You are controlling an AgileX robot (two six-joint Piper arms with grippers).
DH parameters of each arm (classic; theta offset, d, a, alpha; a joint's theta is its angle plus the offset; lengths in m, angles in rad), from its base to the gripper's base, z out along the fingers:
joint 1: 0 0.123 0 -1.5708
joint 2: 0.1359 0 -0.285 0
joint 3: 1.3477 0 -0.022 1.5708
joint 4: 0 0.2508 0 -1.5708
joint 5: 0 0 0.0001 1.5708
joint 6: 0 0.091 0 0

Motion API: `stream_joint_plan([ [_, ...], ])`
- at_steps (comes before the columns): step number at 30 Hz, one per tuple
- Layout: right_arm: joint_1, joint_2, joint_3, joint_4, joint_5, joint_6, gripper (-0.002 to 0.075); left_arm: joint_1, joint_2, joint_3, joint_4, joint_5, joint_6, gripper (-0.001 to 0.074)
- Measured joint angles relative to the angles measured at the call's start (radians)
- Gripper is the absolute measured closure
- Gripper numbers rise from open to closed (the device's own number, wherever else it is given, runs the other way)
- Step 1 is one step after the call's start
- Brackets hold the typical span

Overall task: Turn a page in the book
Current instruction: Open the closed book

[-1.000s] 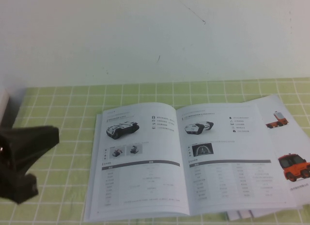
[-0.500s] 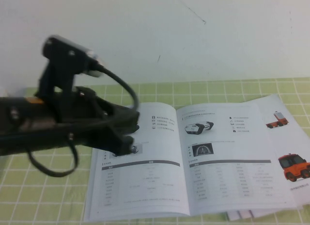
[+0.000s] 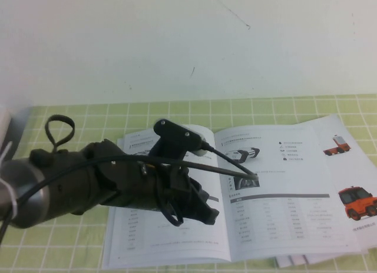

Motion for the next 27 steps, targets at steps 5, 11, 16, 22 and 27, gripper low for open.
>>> stream_joint_plan([
  [5,0.000,0.000,0.000,0.000,0.000,0.000,0.0729,0.000,0.102,-0.007,-0.104,-0.018,0.085,0.0738],
  [11,0.000,0.000,0.000,0.000,0.000,0.000,0.0729,0.000,0.203,-0.009,-0.133,-0.018,0.097,0.0738],
  [16,0.000,0.000,0.000,0.000,0.000,-0.001,0.0729,0.000,0.250,-0.020,-0.150,0.001,0.084,0.0738],
  [22,0.000,0.000,0.000,0.002,0.000,-0.002,0.0729,0.000,0.282,-0.031,-0.166,0.043,0.076,0.0738],
  [27,0.000,0.000,0.000,0.014,0.005,-0.003,0.0729,0.000,0.288,-0.032,-0.177,0.050,0.067,0.0738],
])
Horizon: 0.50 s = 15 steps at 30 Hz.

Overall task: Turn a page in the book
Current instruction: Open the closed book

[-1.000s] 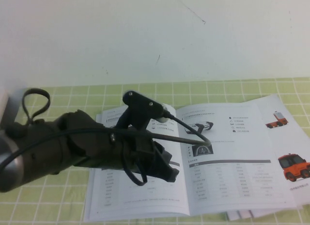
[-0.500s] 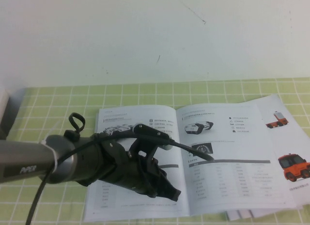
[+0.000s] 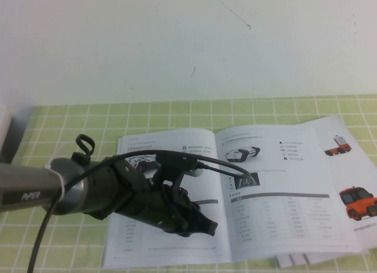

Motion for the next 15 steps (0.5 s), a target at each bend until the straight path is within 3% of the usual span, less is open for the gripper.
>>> stream_joint_plan([
  [8,0.000,0.019,-0.058,-0.009,0.077,-0.004,0.0729,0.000,0.001,-0.005,0.000,0.006,-0.005,0.0738],
  [15,0.000,0.342,-0.297,-0.237,0.181,-0.086,0.0729,0.000,0.002,-0.005,0.000,0.006,-0.005,0.0738],
])
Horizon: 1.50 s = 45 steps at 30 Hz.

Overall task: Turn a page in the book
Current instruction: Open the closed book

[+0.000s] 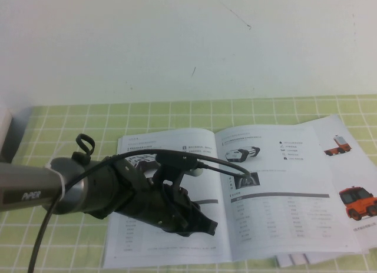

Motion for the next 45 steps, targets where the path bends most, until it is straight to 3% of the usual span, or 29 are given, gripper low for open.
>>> stream_joint_plan([
  [5,0.000,0.320,-0.242,-0.185,0.169,-0.064,0.0729,0.000,0.000,0.000,0.000,0.000,0.000,0.0738],
  [10,0.038,0.642,-0.434,-0.246,0.320,-0.131,0.0729,0.000,0.000,0.000,0.000,-0.002,0.000,0.0738],
  [17,0.231,0.960,-0.592,-0.463,0.297,0.049,0.0729,0.000,0.000,0.000,0.000,-0.002,0.000,0.0738],
  [25,0.259,1.180,-0.647,-0.509,0.234,0.099,0.0723,0.000,0.000,0.000,0.000,-0.002,0.000,0.0738],
  [28,0.259,1.242,-0.647,-0.442,0.196,0.042,0.0641,0.000,0.000,0.000,0.000,-0.002,0.005,0.0738],
  [33,0.261,1.320,-0.648,-0.273,0.114,-0.036,0.0347,0.000,0.000,0.000,0.000,-0.002,0.011,0.0738],
  [35,0.261,1.346,-0.648,-0.244,0.075,-0.042,0.0280,0.000,0.000,0.000,0.000,-0.002,0.015,0.0738],
  [45,0.261,1.457,-0.650,-0.220,-0.008,-0.012,0.0242,0.000,0.000,0.000,0.000,-0.002,0.016,0.0738],
])
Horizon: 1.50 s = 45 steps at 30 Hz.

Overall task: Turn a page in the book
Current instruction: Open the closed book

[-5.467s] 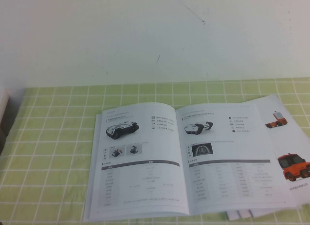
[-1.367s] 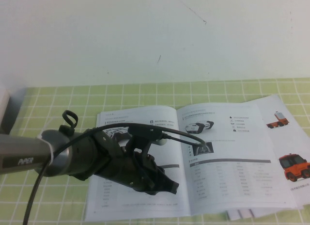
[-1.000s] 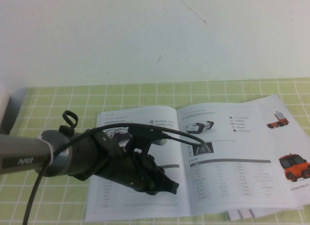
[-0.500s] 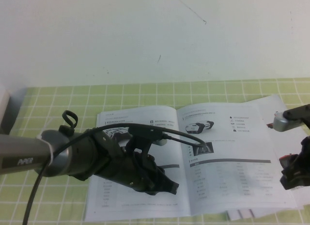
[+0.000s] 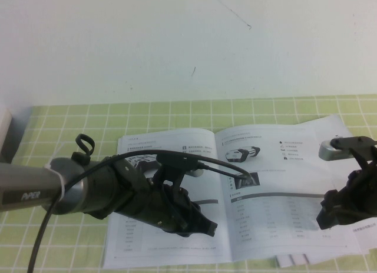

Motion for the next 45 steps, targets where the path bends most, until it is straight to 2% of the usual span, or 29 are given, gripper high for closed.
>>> stream_joint_plan([
  [26,0.000,0.012,-0.013,0.032,-0.002,0.098,0.0242,0.000,0.000,0.000,0.000,0.000,0.008,0.0738],
  [32,-0.002,0.034,-0.013,0.184,-0.004,-0.015,0.0241,0.000,0.000,0.000,0.000,0.000,0.008,0.0738],
  [39,-0.002,0.059,-0.011,0.473,0.021,-0.237,0.0241,0.000,0.000,0.000,0.000,0.000,0.008,0.0738],
  [45,-0.002,0.061,-0.010,0.634,0.057,-0.364,0.0266,0.000,0.000,0.000,0.000,0.000,0.008,0.0738],
])
